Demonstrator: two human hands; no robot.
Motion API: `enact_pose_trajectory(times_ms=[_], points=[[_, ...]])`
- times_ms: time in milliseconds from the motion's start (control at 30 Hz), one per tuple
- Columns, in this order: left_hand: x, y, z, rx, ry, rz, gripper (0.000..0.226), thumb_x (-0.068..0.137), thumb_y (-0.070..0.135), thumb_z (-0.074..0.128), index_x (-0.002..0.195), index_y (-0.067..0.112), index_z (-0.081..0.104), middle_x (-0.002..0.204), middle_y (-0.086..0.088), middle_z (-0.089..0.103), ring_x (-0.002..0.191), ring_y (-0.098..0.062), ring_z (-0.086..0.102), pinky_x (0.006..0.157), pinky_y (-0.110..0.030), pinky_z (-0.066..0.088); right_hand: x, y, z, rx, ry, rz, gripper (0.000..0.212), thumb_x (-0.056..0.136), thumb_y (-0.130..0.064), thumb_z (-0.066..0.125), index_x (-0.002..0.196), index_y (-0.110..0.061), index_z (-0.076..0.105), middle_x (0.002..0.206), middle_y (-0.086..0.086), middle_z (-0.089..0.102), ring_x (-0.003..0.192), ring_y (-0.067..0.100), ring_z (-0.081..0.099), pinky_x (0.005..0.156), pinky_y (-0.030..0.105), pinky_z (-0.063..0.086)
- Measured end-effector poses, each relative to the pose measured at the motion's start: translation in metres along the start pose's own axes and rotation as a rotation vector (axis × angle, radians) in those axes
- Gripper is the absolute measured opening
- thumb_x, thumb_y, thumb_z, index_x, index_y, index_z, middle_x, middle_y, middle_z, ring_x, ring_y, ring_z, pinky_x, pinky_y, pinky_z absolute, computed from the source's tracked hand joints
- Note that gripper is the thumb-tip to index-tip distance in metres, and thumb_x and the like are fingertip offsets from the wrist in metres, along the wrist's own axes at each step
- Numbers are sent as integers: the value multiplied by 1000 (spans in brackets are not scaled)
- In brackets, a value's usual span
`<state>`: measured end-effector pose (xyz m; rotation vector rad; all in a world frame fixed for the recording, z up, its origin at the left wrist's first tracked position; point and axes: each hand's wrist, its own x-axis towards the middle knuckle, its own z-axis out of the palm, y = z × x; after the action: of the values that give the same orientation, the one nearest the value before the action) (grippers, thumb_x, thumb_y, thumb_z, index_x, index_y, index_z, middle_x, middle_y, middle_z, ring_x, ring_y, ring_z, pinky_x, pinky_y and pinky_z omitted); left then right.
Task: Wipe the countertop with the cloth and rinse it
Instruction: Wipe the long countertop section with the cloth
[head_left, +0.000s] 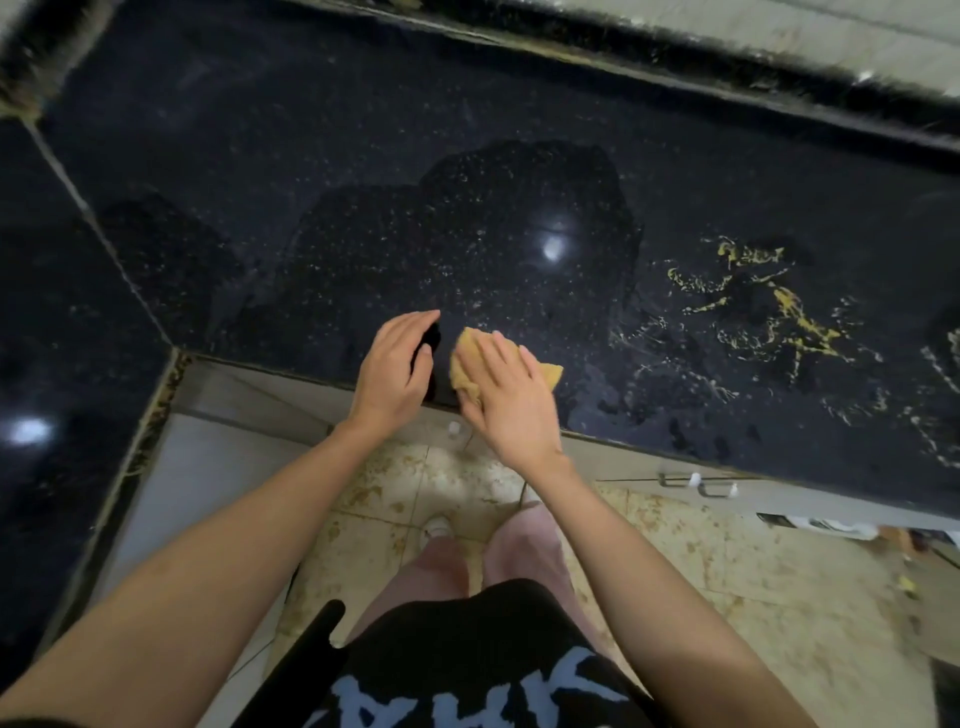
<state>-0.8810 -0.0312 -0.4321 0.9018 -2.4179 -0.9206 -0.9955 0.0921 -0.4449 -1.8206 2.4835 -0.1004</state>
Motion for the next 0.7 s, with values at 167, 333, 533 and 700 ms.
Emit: enact_pose_trajectory(times_ms=[167, 333, 533, 700], points=[[2, 23, 20, -30, -75, 10, 44, 92, 19, 34, 129, 4, 51, 129, -9, 55, 124, -18, 42, 103, -18, 26, -66, 70, -1, -23, 137, 151, 45, 94, -32, 40, 136, -15, 46, 139, 3, 48, 130, 21, 44, 108, 36, 27], [12, 58, 43, 6, -153, 108, 47, 92, 20, 29, 131, 4, 50, 134, -8, 51, 130, -20, 39, 108, -23, 23, -85, 101, -11, 39, 152, 122, 44, 95, -27, 40, 137, -15, 42, 139, -2, 47, 128, 14, 45, 108, 31, 28], [9, 100, 91, 103, -185, 152, 50, 88, 19, 28, 129, 4, 51, 135, -9, 51, 132, -23, 38, 113, -34, 20, -81, 127, -19, 152, 185, 118, 37, 92, -21, 43, 125, -11, 57, 131, 1, 57, 123, 16, 51, 105, 29, 31], [7, 114, 114, 145, 28, -80, 49, 87, 17, 29, 130, 2, 49, 139, -10, 47, 134, -19, 28, 113, -34, 13, -68, 130, -22, 107, 59, -165, 42, 91, -27, 43, 127, -8, 55, 134, 6, 54, 126, 21, 48, 109, 33, 25]])
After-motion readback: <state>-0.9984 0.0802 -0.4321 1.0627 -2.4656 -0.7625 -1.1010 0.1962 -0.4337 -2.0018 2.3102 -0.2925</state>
